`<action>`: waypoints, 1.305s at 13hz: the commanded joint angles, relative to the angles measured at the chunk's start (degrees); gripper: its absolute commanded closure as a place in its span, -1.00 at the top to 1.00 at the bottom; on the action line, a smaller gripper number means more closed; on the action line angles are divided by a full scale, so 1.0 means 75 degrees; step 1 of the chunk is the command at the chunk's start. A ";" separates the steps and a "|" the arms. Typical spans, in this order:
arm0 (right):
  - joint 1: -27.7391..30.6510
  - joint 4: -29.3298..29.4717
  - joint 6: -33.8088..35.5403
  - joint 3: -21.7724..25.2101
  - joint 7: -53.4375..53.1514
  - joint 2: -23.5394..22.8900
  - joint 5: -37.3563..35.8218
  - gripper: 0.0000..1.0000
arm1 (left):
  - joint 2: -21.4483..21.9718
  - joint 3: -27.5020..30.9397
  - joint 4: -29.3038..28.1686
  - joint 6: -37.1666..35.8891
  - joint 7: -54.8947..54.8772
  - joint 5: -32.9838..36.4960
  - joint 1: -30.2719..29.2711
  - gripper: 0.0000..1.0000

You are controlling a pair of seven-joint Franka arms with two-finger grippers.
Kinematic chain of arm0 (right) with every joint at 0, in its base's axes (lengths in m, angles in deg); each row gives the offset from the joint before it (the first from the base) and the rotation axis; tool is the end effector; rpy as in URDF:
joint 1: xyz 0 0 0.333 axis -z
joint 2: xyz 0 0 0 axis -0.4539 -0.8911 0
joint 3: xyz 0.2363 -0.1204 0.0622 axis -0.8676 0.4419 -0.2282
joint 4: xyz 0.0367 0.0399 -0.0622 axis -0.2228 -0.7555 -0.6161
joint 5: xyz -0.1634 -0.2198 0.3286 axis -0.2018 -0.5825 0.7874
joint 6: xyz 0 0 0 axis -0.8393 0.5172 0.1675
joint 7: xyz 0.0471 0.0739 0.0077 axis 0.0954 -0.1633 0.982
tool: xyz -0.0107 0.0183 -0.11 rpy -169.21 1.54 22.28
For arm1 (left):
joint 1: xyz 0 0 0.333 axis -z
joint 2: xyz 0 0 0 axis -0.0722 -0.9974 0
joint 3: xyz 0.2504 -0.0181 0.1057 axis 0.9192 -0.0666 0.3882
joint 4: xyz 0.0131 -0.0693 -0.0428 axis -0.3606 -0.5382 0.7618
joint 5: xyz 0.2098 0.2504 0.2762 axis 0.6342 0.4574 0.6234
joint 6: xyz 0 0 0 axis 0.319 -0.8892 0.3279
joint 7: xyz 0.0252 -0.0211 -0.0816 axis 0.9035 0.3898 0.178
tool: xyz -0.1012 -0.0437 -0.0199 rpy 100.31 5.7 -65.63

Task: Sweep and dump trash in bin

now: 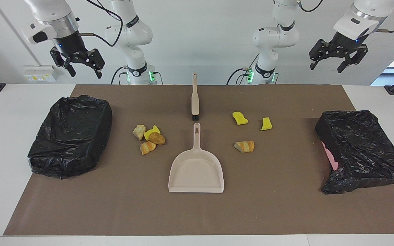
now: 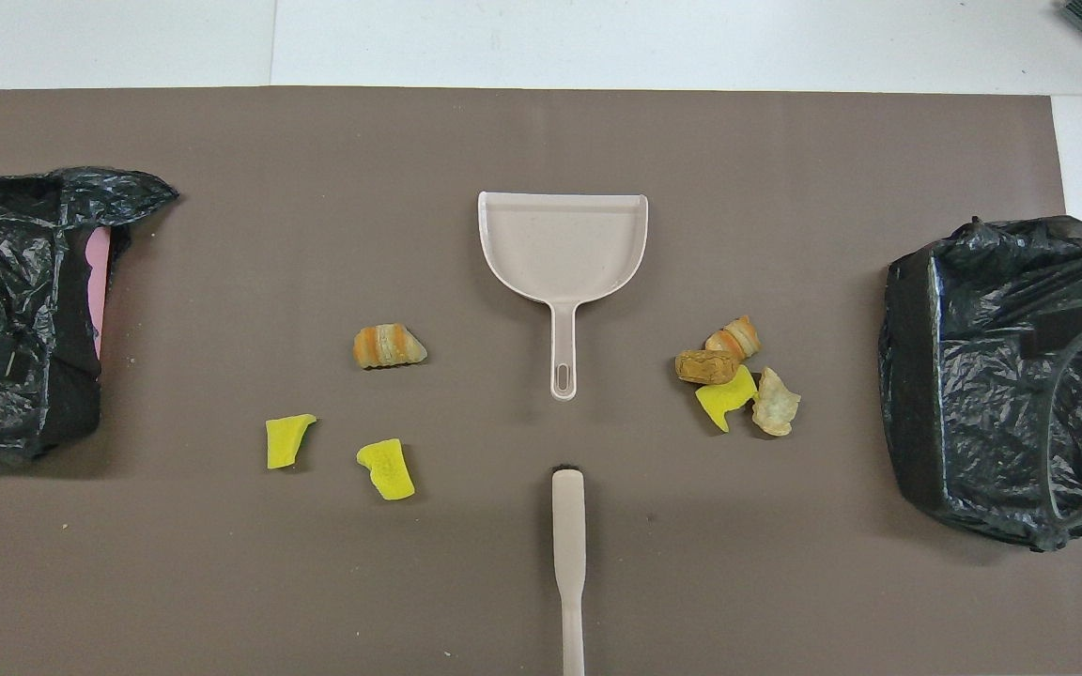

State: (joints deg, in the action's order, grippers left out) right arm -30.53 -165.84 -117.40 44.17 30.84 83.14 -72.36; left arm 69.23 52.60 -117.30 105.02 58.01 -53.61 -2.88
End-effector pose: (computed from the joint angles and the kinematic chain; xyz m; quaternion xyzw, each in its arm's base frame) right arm 0.5517 -0.0162 0.6228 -0.9985 0.0551 -0.0068 0.0029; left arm 0.5452 -0.0460 0.6606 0.9945 -0.1000 -0.0281 0.0118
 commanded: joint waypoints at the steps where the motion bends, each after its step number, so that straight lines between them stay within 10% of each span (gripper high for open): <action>1: 0.0026 -0.0273 -0.0259 0.0000 0.0250 0.0199 0.0008 1.00 | 0.0182 0.0069 -0.0232 -0.0008 0.0031 -0.0020 0.0089 1.00; 17: 0.0073 -0.0319 -0.0329 0.0000 0.0262 0.0188 0.0008 1.00 | 0.0813 0.0022 -0.1214 0.0272 0.0358 -0.0043 0.0721 1.00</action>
State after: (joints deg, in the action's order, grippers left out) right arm -30.42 -166.22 -117.86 44.19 30.84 83.16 -72.36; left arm 71.78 52.13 -121.64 105.15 59.21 -53.61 0.61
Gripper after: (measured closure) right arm 0.000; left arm 0.000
